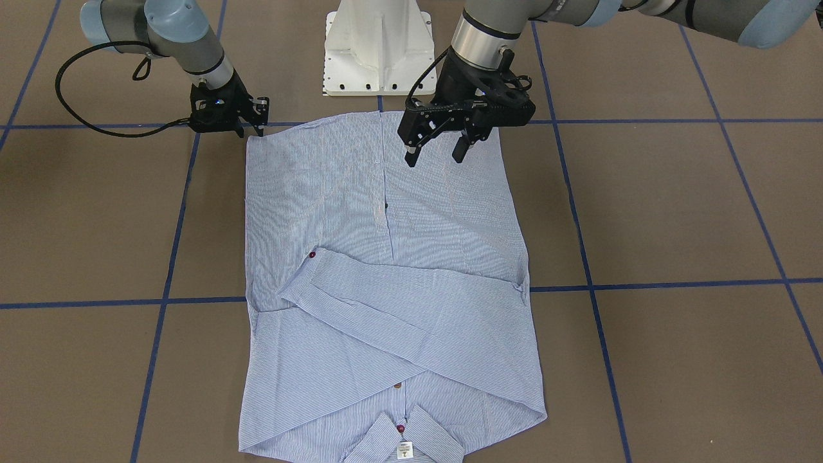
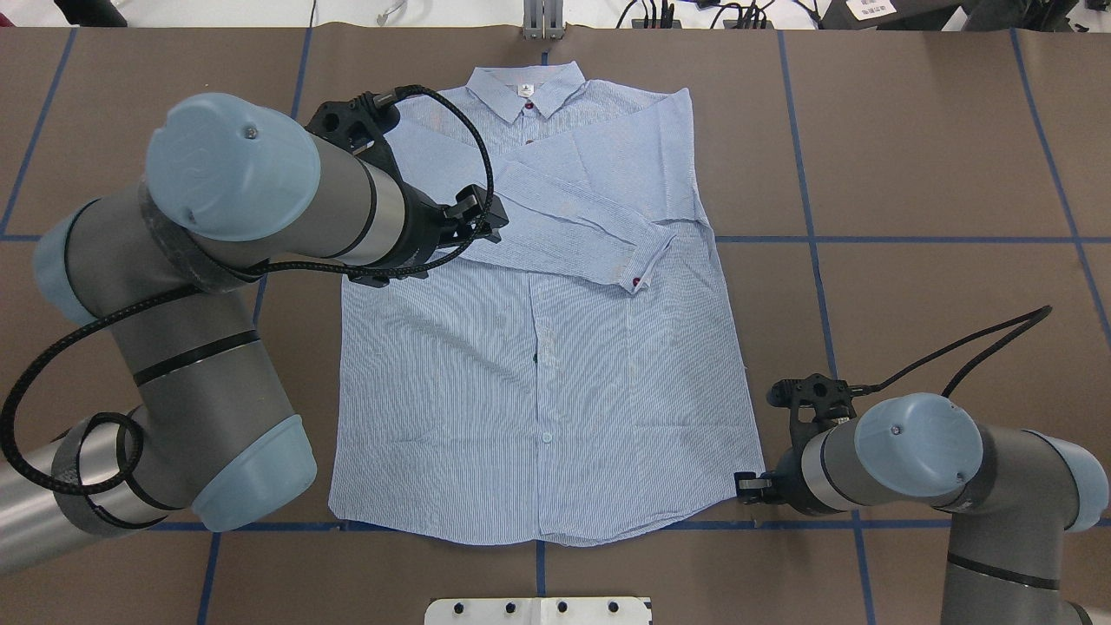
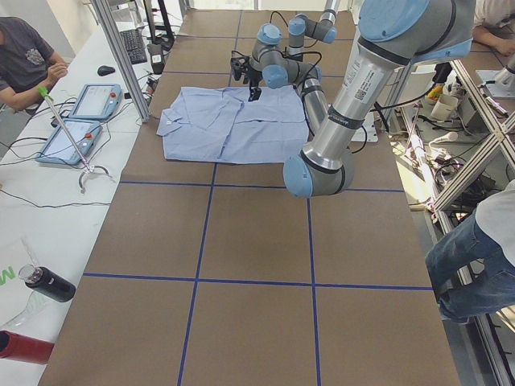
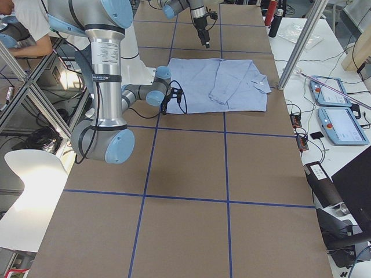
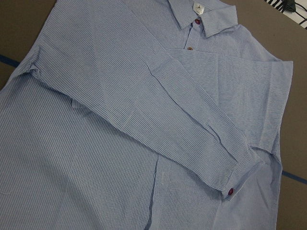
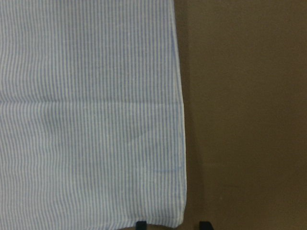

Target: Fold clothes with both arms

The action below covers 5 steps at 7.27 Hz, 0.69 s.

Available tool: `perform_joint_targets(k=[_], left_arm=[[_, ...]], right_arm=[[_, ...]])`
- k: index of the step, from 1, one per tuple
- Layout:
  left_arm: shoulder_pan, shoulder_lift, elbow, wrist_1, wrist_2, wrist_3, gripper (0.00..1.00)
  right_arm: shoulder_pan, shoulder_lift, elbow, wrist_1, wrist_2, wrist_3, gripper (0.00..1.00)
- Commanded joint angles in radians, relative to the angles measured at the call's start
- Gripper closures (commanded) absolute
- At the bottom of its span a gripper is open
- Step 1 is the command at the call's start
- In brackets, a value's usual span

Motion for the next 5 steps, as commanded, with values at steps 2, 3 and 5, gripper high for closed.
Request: perform_joint_targets(k=[2,3,5], left_arm=[[-0.001,0.000,0.000,0.000,0.000,0.000,0.08],[-0.001,0.000,0.000,0.000,0.000,0.000,0.08],[-0.001,0.000,0.000,0.000,0.000,0.000,0.09]], right_arm=[[-0.009,0.002,-0.004,-0.003,0.000,0.000,0.53],[-0.010,0.002,-0.009,-0.003,0.000,0.000,0.53],[-0.010,0.002,-0.010,-0.016,0.000,0.000,0.54]])
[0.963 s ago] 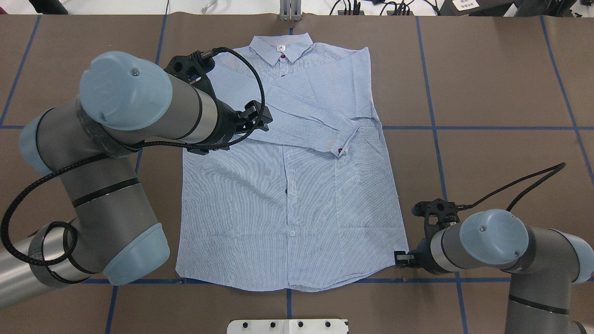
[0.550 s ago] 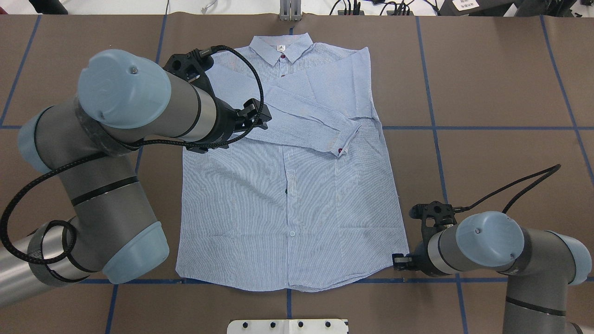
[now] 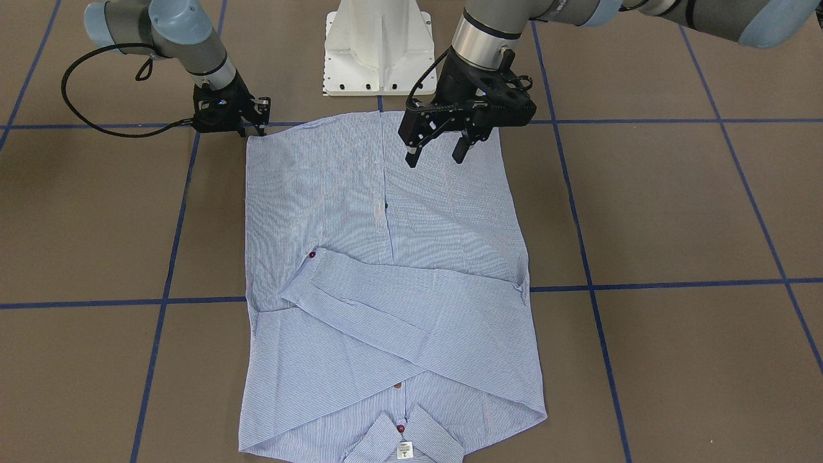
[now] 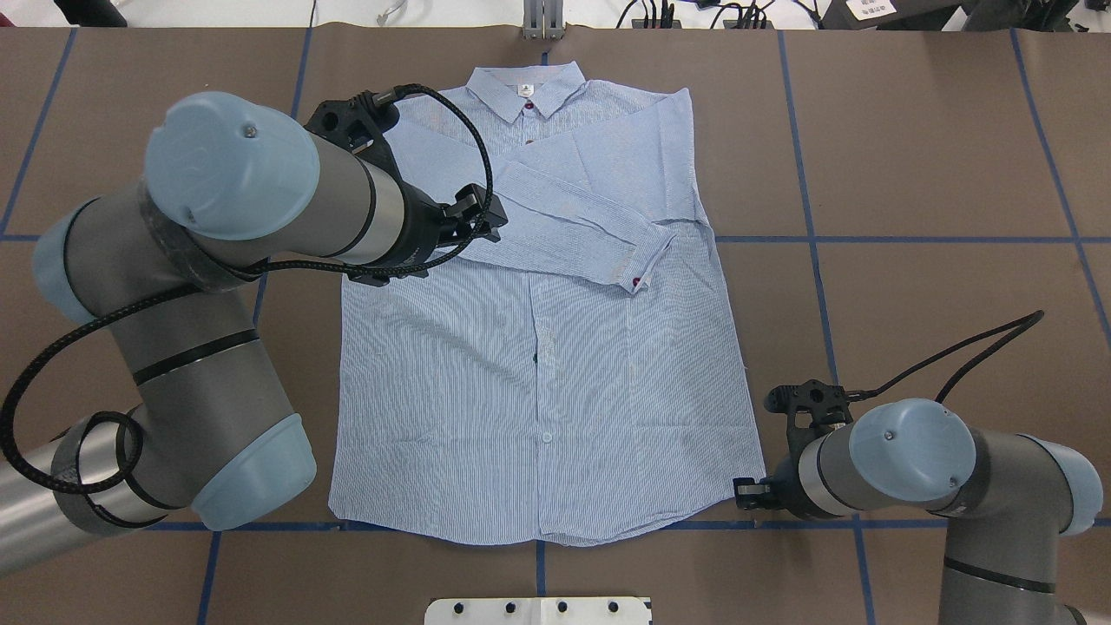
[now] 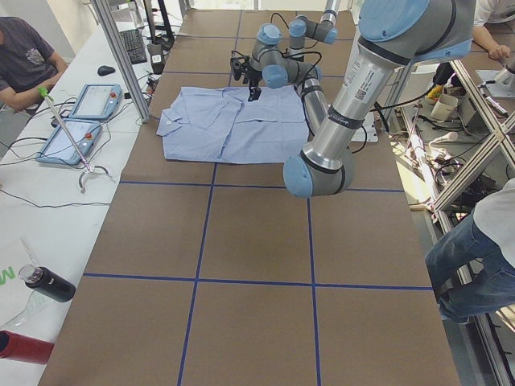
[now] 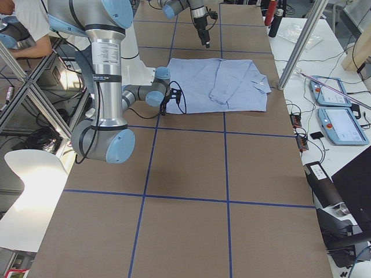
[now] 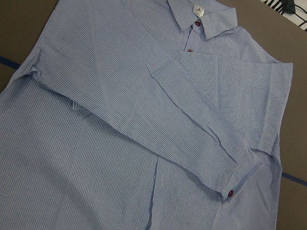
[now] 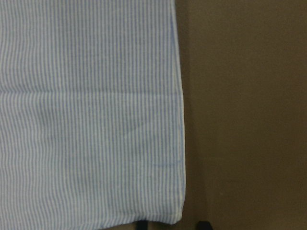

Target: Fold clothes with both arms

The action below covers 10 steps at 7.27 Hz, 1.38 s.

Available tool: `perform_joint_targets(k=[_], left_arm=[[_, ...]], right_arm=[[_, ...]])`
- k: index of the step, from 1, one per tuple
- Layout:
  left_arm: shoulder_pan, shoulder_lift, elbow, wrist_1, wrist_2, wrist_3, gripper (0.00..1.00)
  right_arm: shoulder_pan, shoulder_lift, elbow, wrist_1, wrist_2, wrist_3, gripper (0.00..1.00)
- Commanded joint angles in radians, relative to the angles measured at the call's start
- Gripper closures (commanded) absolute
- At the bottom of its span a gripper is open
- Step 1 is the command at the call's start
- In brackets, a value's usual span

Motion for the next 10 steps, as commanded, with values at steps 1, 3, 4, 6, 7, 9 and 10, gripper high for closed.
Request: perform_joint_targets(k=[1,3,4,6,7,9,10], left_arm=[[0.000,0.000,0.000,0.000,0.000,0.000,0.09],[-0.003,0.000,0.000,0.000,0.000,0.000,0.11],[-0.008,0.000,0.000,0.000,0.000,0.000,0.11],[-0.008,0.000,0.002,0.000,0.000,0.000,0.12],[-0.005,0.030,-0.001,-0.002,-0.002,0.000,0.13],[-0.005,0.046,-0.008,-0.002,-0.002,-0.001,0.13],[-0.005,0.052,-0.009,-0.002,-0.002,-0.002,0.13]], right_arm=[[0.000,0.001,0.005,-0.024,0.002,0.000,0.63],[0.003,0.001,0.010,-0.023,0.008,0.000,0.95],[0.001,0.002,0.011,-0.024,0.008,0.000,1.00],[0.004,0.025,0.013,-0.031,0.008,0.000,1.00],[0.007,0.031,0.014,-0.031,0.008,0.000,1.00],[0.020,0.024,0.043,-0.031,0.006,0.000,1.00],[0.024,0.024,0.048,-0.034,0.008,0.000,0.86]])
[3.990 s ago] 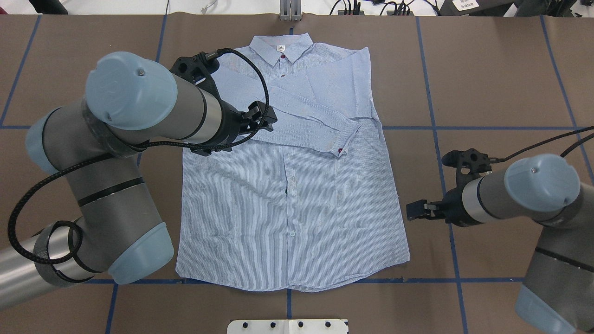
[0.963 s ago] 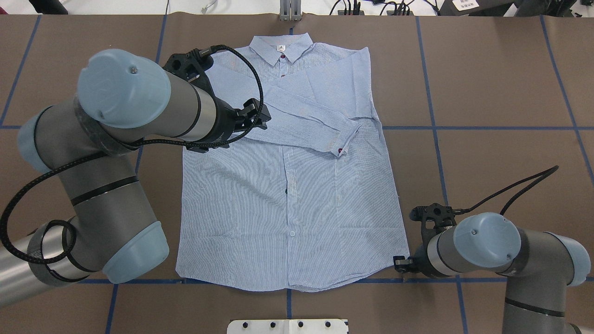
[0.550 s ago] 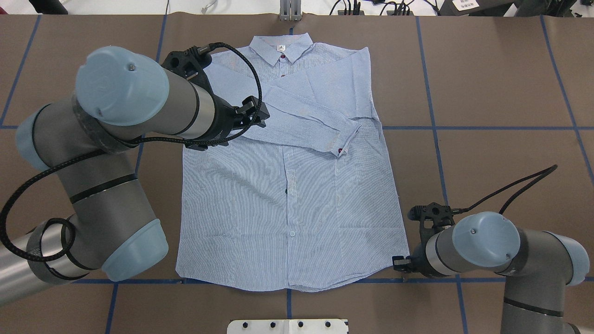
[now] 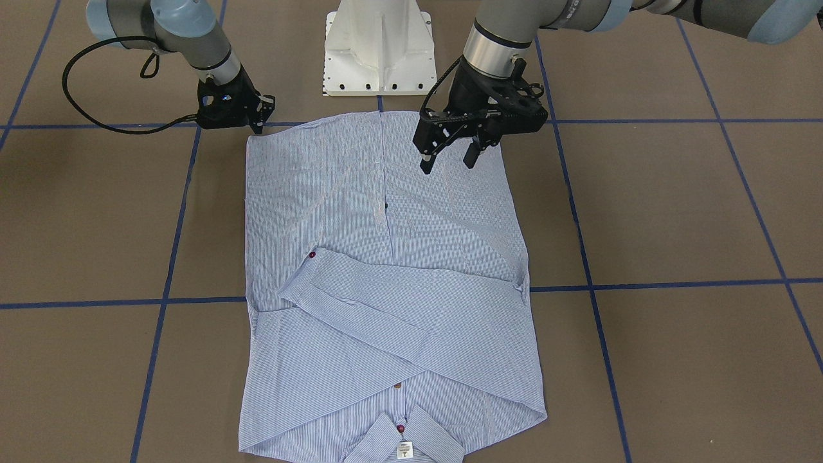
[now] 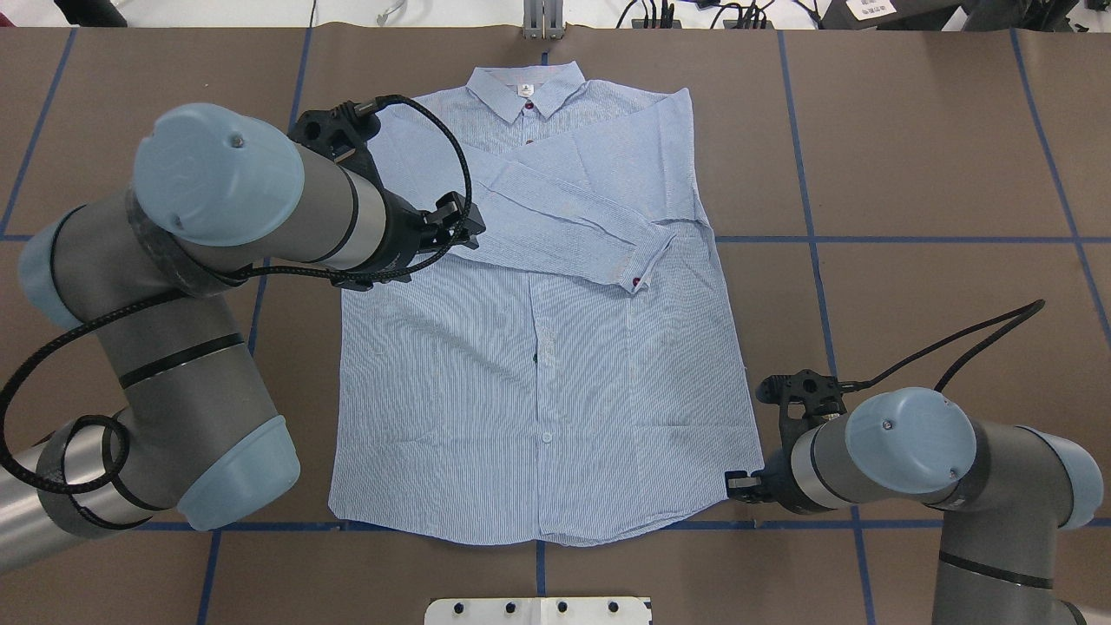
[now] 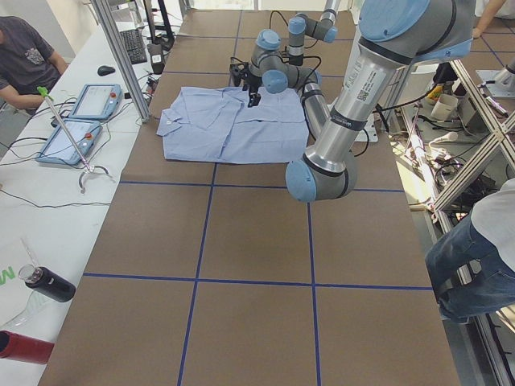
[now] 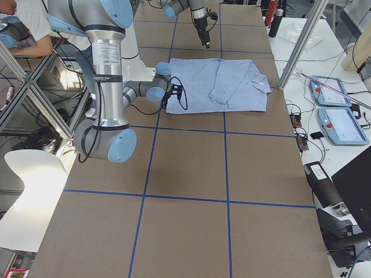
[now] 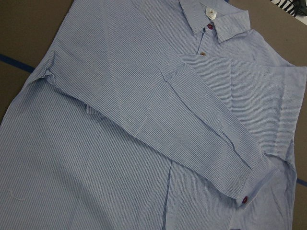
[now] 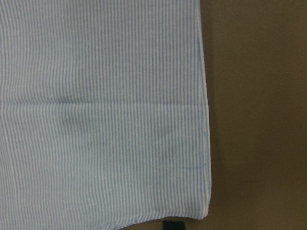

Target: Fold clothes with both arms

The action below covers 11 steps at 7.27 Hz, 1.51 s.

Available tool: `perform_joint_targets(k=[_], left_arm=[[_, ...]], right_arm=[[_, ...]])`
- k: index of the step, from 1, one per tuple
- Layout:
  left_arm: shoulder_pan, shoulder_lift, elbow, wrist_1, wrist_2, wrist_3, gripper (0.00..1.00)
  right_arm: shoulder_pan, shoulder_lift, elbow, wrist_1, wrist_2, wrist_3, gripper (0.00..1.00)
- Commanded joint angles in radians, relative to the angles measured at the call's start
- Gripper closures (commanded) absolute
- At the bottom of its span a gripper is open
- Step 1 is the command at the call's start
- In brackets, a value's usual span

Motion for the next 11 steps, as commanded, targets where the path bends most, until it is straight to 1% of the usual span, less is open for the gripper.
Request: perform_joint_targets(k=[1,2,3,4,6,8,10,11], left_arm=[[0.000,0.006,-0.003,0.000,0.000,-0.001,0.13],[0.002,0.005,-0.004,0.000,0.000,-0.001,0.13],[0.003,0.005,-0.003,0.000,0.000,-0.001,0.13],[0.002,0.003,-0.003,0.000,0.001,-0.001,0.13],[0.002,0.003,-0.003,0.000,0.001,-0.001,0.13],[0.002,0.002,-0.004,0.000,0.001,-0.001,0.13],[0.002,0.000,-0.006,0.000,0.001,-0.001,0.13],[0.002,0.002,-0.006,0.000,0.001,-0.001,0.13]], right_arm=[[0.013,0.003,0.009,-0.037,0.001,0.000,0.46],[0.022,0.009,0.002,-0.045,0.007,-0.002,0.34],[0.033,0.010,-0.002,-0.045,0.017,-0.002,0.26],[0.033,0.017,-0.013,-0.045,0.019,-0.002,0.25],[0.033,0.061,-0.065,-0.045,0.024,-0.002,0.30],[0.039,0.060,-0.071,-0.047,0.025,-0.002,0.37],[0.040,0.060,-0.074,-0.047,0.030,-0.002,0.37],[0.040,0.061,-0.071,-0.067,0.031,-0.002,0.43]])
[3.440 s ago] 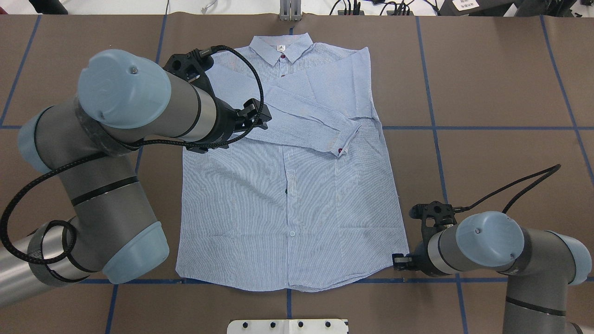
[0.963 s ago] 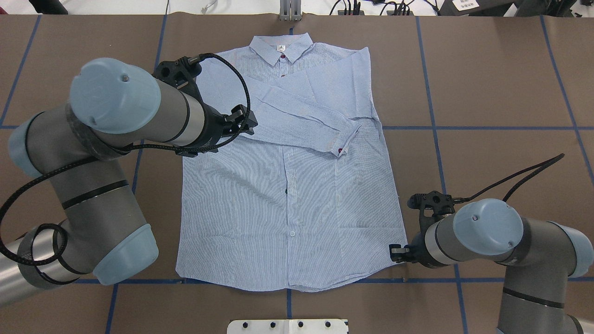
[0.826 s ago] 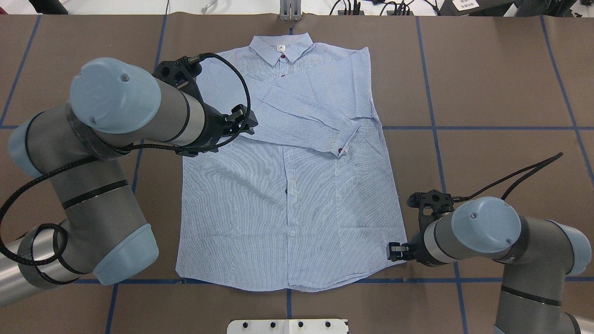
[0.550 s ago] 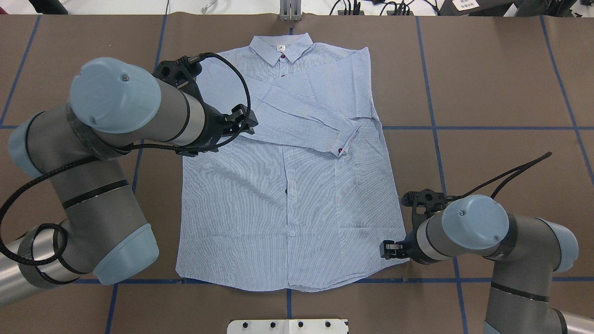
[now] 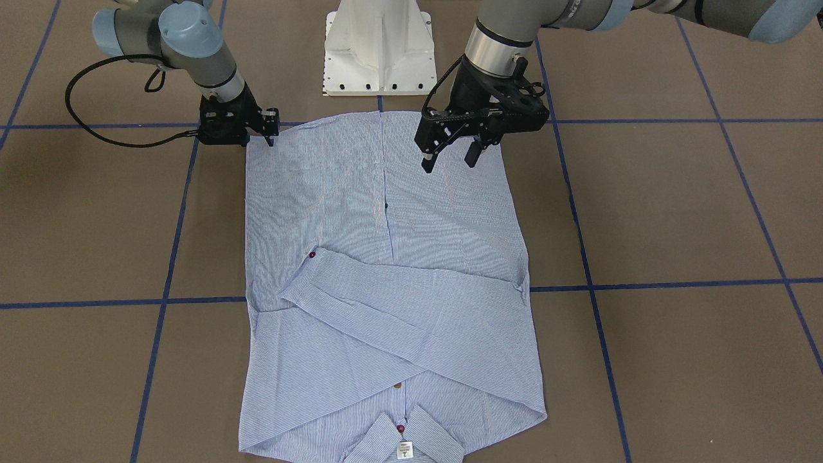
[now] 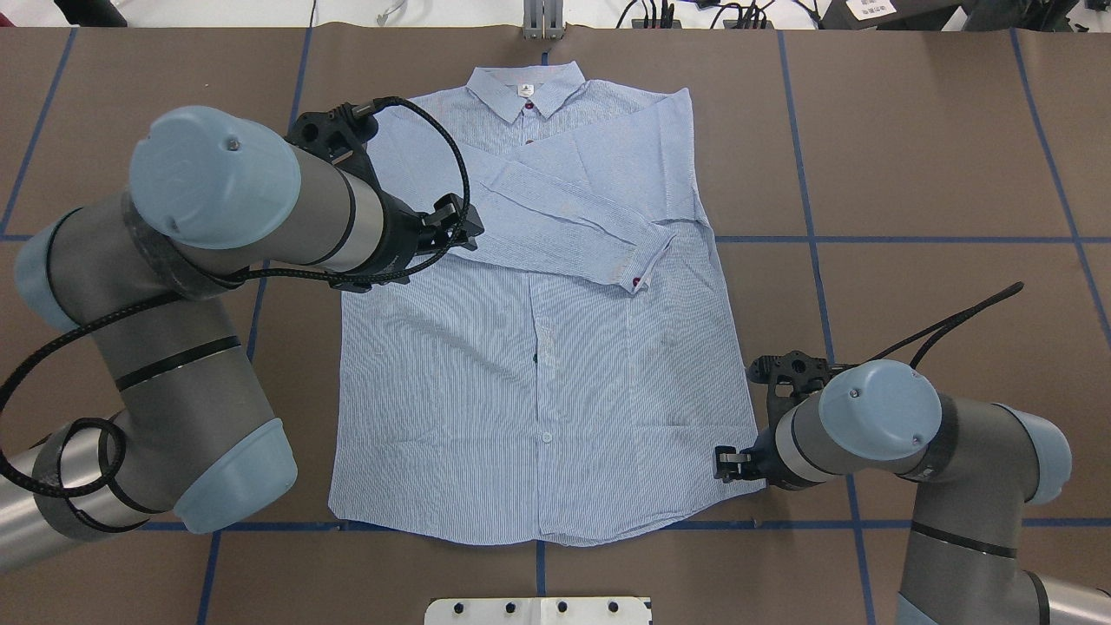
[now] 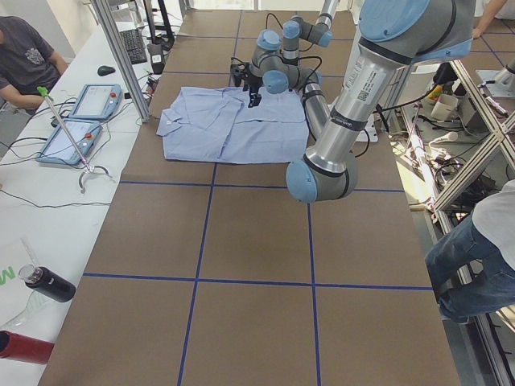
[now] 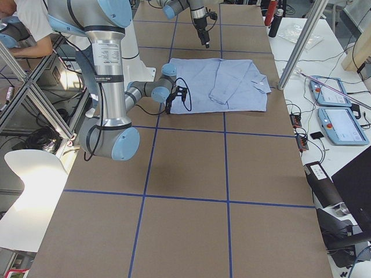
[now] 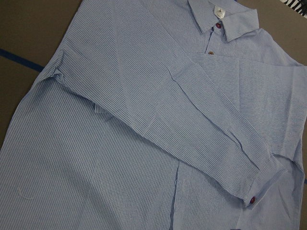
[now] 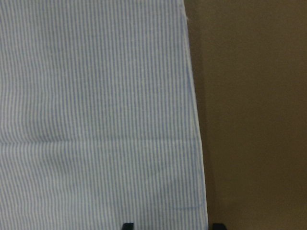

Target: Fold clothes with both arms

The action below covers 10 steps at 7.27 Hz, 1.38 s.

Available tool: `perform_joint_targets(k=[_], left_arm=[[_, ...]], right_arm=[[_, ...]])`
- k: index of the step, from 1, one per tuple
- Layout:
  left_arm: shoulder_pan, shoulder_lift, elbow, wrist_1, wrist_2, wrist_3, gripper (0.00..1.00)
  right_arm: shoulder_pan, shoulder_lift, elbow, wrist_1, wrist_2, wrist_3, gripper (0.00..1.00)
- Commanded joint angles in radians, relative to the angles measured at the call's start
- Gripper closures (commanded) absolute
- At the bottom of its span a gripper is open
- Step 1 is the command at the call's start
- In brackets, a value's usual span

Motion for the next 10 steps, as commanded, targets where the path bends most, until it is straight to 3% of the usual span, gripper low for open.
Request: perform_joint_targets(k=[1,3,4,7,10], left_arm=[[0.000,-0.001,0.000,0.000,-0.002,0.000,0.13],[0.000,-0.001,0.000,0.000,0.000,0.000,0.13],[0.000,0.001,0.000,0.000,0.000,0.000,0.13],[-0.002,0.008,0.000,0.000,0.000,0.000,0.13],[0.081,0.111,-0.035,-0.002,0.002,-0.059,0.13]], right_arm=[[0.002,0.001,0.004,-0.018,0.006,0.000,0.55],[0.008,0.001,0.007,-0.020,0.017,0.000,0.91],[0.007,0.001,0.007,-0.020,0.017,0.000,0.99],[0.011,0.003,0.018,-0.020,0.017,0.000,1.00],[0.036,0.003,0.093,-0.018,0.012,0.026,1.00]])
